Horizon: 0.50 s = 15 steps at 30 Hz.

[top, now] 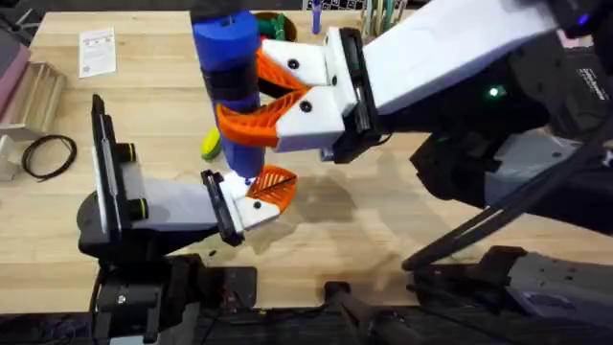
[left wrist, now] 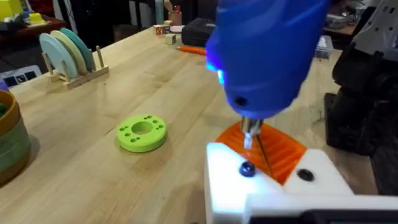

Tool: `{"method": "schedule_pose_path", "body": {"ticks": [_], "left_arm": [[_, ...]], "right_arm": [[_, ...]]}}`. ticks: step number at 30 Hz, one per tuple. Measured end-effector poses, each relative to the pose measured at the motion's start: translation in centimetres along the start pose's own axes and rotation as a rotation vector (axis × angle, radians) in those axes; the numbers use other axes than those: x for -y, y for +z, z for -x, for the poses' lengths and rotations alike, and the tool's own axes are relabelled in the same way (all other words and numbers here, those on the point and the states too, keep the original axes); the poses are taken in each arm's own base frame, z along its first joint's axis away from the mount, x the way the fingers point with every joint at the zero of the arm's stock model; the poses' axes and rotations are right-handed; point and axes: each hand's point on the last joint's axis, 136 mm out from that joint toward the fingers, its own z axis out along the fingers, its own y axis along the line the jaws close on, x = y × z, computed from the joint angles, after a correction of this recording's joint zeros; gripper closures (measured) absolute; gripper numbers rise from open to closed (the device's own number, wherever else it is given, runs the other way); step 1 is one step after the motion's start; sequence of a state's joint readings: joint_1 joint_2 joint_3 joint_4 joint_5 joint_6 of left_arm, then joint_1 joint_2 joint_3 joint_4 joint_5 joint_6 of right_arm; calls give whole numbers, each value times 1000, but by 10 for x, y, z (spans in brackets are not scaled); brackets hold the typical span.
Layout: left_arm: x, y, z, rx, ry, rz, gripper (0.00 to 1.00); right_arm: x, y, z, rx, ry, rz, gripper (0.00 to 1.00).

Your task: Pick up the gripper from the table and insert it into the empty holder that is missing its gripper. Then pick up a screw, insert it into the mounting hole, and use the screwdriver to tighten it. Finally, clean up the table by picking up the vegetable and placing it into the bucket.

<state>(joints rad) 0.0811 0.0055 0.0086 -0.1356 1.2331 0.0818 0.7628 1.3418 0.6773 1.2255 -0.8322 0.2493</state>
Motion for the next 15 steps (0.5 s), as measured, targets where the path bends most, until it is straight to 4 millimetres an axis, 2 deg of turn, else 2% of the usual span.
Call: {"method": "schedule_pose_path", "body": {"ticks": [15], "left_arm": [[0,0,0,0,0,0,986]], "right_arm": [[-6,4,0,2,6,18,980]]}}
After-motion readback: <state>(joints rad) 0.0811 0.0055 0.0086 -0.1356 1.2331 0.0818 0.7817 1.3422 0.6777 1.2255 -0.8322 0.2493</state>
